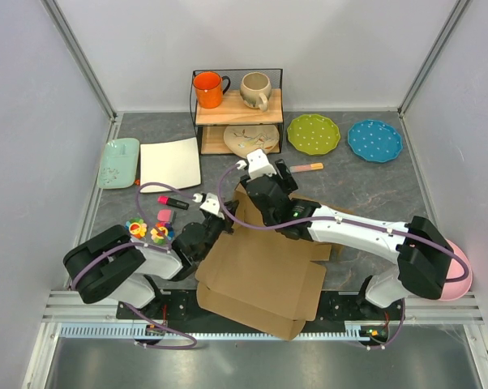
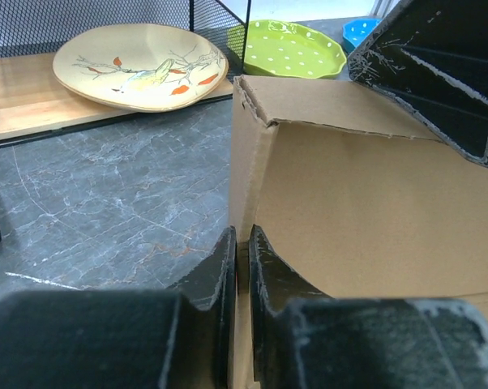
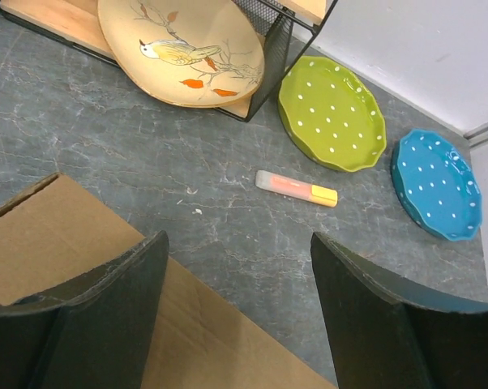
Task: Fold the paper box
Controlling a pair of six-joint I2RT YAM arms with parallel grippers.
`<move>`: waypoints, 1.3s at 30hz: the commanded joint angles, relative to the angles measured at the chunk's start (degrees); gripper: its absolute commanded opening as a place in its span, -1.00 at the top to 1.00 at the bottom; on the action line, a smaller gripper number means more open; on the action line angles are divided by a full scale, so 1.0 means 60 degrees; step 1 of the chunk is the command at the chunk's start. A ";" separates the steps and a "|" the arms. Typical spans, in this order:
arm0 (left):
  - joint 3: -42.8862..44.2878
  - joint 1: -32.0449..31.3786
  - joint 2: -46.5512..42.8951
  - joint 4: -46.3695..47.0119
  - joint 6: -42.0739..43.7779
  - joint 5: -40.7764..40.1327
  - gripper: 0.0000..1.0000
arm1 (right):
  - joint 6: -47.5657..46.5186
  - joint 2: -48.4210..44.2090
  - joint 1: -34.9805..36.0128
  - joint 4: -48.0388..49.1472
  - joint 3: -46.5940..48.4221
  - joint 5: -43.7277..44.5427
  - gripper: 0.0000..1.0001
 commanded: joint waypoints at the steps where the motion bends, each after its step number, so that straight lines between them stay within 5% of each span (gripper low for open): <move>1: 0.0389 -0.0084 0.0378 0.0228 0.0655 -0.0077 0.67 | 0.0285 0.0213 0.0032 0.0062 -0.0317 -0.0879 -0.58; 12: 0.1312 -0.0084 0.1124 -0.0564 0.0801 0.0494 0.23 | 0.0197 0.0008 0.0046 0.0106 -0.0552 -0.1201 -0.57; 20: 0.1474 -0.0098 0.1798 -0.0930 0.0992 0.0583 0.97 | 0.0315 -0.0021 0.0032 0.0150 -0.0713 -0.1465 -0.56; 28: 0.1532 -0.0493 0.1815 -0.1878 0.1050 -0.0939 0.96 | 0.0329 -0.0489 0.0032 -0.0142 -0.0465 -0.1115 -0.59; 33: 0.1240 -0.0582 0.0498 -0.2804 0.0481 -0.1963 0.96 | 0.0622 -0.1745 0.0046 -0.0859 0.0339 0.0071 -0.84; 39: 0.1970 -0.0582 -0.0776 -0.6550 -0.0894 -0.2596 0.96 | 0.1631 -0.3798 0.0032 -0.1854 0.0196 0.1405 -0.92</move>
